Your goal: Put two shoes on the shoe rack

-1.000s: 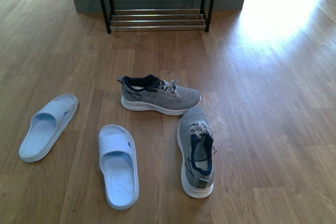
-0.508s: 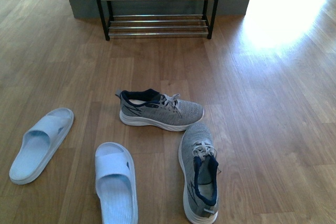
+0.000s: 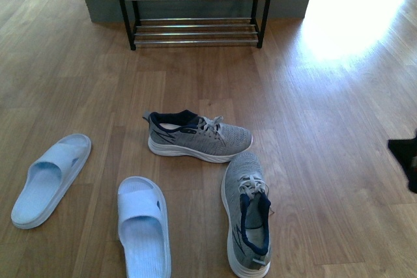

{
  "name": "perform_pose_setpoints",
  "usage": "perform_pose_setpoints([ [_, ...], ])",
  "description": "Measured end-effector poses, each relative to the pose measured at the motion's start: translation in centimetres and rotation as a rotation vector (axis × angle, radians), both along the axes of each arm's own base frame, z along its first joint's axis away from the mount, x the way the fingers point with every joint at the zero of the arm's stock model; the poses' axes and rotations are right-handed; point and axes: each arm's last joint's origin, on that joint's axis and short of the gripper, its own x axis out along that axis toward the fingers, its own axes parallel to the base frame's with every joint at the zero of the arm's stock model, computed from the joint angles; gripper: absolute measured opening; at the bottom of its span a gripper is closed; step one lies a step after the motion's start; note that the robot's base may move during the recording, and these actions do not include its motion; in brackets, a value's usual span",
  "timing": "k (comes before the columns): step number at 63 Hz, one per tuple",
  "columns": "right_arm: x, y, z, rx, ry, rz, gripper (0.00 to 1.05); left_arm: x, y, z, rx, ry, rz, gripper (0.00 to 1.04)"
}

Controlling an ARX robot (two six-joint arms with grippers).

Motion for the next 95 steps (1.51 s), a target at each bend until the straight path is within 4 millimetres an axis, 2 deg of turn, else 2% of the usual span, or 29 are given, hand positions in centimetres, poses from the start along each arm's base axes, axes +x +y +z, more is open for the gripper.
perform_pose_setpoints([
  [10, 2.6, 1.1, -5.1, 0.001, 0.157, 0.031, 0.95, 0.0, 0.0, 0.0, 0.000, 0.000, 0.000, 0.95],
  [15, 3.7, 1.9, -8.7, 0.021, 0.265, 0.032, 0.95, 0.0, 0.0, 0.0, 0.000, 0.000, 0.000, 0.95],
  [30, 5.7, 3.9, -14.9, 0.115, 0.439, 0.011, 0.95, 0.0, 0.0, 0.0, 0.000, 0.000, 0.000, 0.95],
  [40, 6.9, 4.6, -17.4, 0.201, 0.499, -0.026, 0.95, 0.0, 0.0, 0.0, 0.000, 0.000, 0.000, 0.95],
  [53, 8.6, 4.6, -19.5, 0.279, 0.523, -0.082, 0.95, 0.0, 0.0, 0.0, 0.000, 0.000, 0.000, 0.95],
  [68, 9.0, 4.0, -22.4, 0.276, 0.542, -0.062, 0.95, 0.0, 0.0, 0.0, 0.000, 0.000, 0.000, 0.95],
  [74, 9.2, 4.1, -22.7, 0.283, 0.526, -0.043, 0.95, 0.0, 0.0, 0.0, 0.000, 0.000, 0.000, 0.95],
  [90, 9.5, 4.5, -22.7, 0.290, 0.496, -0.004, 0.54, 0.0, 0.0, 0.0, 0.000, 0.000, 0.000, 0.95],
  [95, 9.3, 4.8, -22.7, 0.301, 0.491, 0.014, 0.37, 0.0, 0.0, 0.0, 0.000, 0.000, 0.000, 0.95],
])
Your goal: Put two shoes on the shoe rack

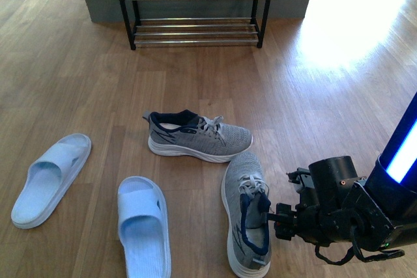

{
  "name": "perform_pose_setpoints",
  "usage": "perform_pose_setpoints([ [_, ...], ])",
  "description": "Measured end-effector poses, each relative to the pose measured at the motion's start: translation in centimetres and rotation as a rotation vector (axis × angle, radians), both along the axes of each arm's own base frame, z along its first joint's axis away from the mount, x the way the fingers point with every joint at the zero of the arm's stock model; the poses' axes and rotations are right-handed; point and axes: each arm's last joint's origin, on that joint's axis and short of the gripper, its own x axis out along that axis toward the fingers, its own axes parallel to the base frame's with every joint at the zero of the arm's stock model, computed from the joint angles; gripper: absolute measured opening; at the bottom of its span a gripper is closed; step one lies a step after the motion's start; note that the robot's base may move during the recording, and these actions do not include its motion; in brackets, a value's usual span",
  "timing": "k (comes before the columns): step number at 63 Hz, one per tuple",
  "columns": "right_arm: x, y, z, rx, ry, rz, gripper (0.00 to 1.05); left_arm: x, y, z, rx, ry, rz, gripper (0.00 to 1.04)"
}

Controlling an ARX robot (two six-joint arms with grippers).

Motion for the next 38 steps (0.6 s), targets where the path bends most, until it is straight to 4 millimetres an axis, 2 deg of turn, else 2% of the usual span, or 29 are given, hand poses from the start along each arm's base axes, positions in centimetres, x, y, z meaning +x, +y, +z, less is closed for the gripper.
perform_pose_setpoints([
  [8, -0.7, 0.1, 0.0, 0.012, 0.001, 0.010, 0.03, 0.0, 0.0, 0.0, 0.000, 0.000, 0.000, 0.95],
  [9, -0.8, 0.1, 0.0, 0.008, 0.000, 0.015, 0.01, 0.0, 0.0, 0.0, 0.000, 0.000, 0.000, 0.95],
  [14, -1.3, 0.1, 0.7, 0.004, -0.013, 0.018, 0.02, 0.0, 0.0, 0.0, 0.000, 0.000, 0.000, 0.95],
  [21, -1.6, 0.0, 2.9, 0.004, -0.074, 0.035, 0.02, 0.0, 0.0, 0.0, 0.000, 0.000, 0.000, 0.95],
  [24, -1.7, -0.1, 4.6, 0.009, -0.114, 0.040, 0.02, 0.0, 0.0, 0.0, 0.000, 0.000, 0.000, 0.95],
  [29, -2.4, -0.7, 8.4, 0.011, -0.200, 0.055, 0.02, 0.0, 0.0, 0.0, 0.000, 0.000, 0.000, 0.95],
  [31, -2.8, -0.9, 9.3, -0.012, -0.219, 0.060, 0.02, 0.0, 0.0, 0.0, 0.000, 0.000, 0.000, 0.95],
  [33, -3.1, -1.3, 9.7, -0.049, -0.224, 0.060, 0.02, 0.0, 0.0, 0.0, 0.000, 0.000, 0.000, 0.95],
  [38, -3.5, -2.1, 9.2, -0.059, -0.204, 0.037, 0.03, 0.0, 0.0, 0.0, 0.000, 0.000, 0.000, 0.95],
])
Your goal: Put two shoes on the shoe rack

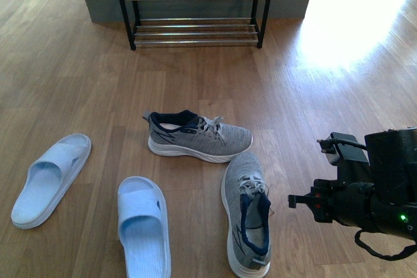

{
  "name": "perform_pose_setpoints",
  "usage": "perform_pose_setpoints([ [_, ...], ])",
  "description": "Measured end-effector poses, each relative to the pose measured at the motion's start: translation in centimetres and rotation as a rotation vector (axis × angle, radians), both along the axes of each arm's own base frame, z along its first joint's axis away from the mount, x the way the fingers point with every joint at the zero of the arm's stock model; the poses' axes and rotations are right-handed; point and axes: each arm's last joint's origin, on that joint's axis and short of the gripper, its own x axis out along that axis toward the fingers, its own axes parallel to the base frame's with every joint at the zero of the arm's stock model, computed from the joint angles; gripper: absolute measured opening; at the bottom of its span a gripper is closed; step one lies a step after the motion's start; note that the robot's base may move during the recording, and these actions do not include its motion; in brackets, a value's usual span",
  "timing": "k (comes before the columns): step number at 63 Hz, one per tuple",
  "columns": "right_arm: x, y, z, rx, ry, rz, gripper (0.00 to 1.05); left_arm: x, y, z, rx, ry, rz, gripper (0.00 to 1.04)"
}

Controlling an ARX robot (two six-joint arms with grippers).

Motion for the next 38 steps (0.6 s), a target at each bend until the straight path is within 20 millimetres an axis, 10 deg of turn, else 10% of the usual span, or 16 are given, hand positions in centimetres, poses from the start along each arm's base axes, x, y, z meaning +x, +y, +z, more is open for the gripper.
perform_pose_setpoints([
  [32, 1.1, 3.7, -3.2, 0.116, 0.142, 0.020, 0.94, 0.0, 0.0, 0.0, 0.000, 0.000, 0.000, 0.95],
  [38, 1.2, 4.0, -4.2, 0.111, 0.159, 0.028, 0.95, 0.0, 0.0, 0.0, 0.000, 0.000, 0.000, 0.95],
])
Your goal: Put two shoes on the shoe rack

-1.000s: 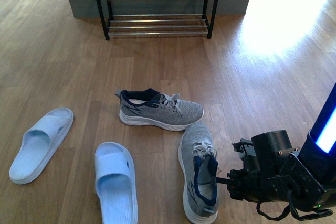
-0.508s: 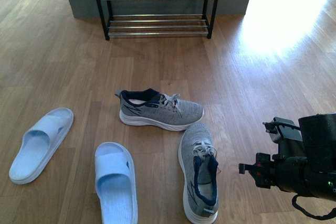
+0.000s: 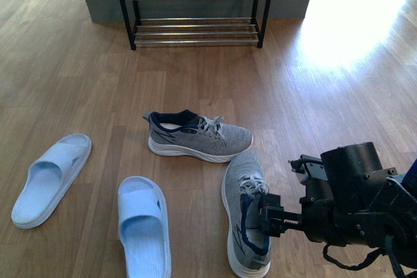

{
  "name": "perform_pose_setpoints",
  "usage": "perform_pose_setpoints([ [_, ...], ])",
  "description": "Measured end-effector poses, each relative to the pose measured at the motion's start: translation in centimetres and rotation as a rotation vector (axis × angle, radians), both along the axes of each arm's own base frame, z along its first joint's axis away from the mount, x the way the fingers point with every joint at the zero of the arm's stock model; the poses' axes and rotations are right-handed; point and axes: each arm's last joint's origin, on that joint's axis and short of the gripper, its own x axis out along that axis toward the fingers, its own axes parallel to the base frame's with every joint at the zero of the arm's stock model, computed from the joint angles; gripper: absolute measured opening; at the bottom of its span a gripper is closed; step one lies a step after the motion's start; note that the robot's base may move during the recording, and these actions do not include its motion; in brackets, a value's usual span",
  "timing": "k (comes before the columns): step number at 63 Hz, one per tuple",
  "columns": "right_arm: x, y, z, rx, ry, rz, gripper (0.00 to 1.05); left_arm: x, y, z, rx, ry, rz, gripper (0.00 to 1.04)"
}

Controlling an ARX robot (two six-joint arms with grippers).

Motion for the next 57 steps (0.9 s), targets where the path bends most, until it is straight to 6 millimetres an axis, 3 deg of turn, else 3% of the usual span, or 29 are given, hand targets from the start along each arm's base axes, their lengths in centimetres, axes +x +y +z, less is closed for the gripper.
perform_pose_setpoints([
  [35, 2.2, -0.1, -5.6, -0.014, 0.067, -0.013, 0.95, 0.0, 0.0, 0.0, 0.000, 0.000, 0.000, 0.95],
  [51, 3.1, 0.2, -5.9, 0.010, 0.044, 0.001, 0.55, 0.0, 0.0, 0.0, 0.000, 0.000, 0.000, 0.95],
  [57, 2.8, 0.3, -5.8, 0.022, 0.032, 0.010, 0.32, 0.0, 0.0, 0.0, 0.000, 0.000, 0.000, 0.95],
])
